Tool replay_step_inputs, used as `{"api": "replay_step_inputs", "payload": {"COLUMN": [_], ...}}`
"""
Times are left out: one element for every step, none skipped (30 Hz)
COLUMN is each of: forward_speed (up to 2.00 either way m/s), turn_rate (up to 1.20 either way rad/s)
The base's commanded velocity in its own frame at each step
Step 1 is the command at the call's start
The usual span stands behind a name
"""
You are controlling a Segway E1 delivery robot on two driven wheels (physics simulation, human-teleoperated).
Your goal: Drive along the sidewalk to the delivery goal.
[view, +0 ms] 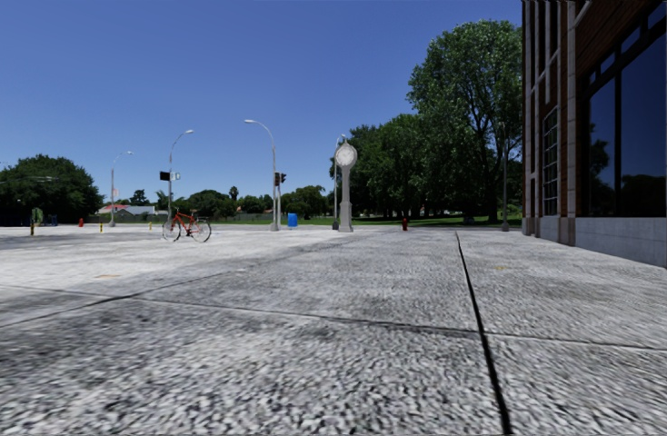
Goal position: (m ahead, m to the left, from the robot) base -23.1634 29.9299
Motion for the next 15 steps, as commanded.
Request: {"api": "replay_step_inputs", "payload": {"forward_speed": [1.99, 1.99, 1.99, 1.99, 1.99, 1.99, 1.99, 1.99, 1.99, 1.99, 1.99, 1.99, 1.99, 1.99, 1.99], "turn_rate": [0.11, 0.14, 0.15, 0.15, 0.15, 0.15, 0.15, 0.15, 0.15, 0.15, 0.15, 0.15, 0.11, 0.00, 0.00]}}
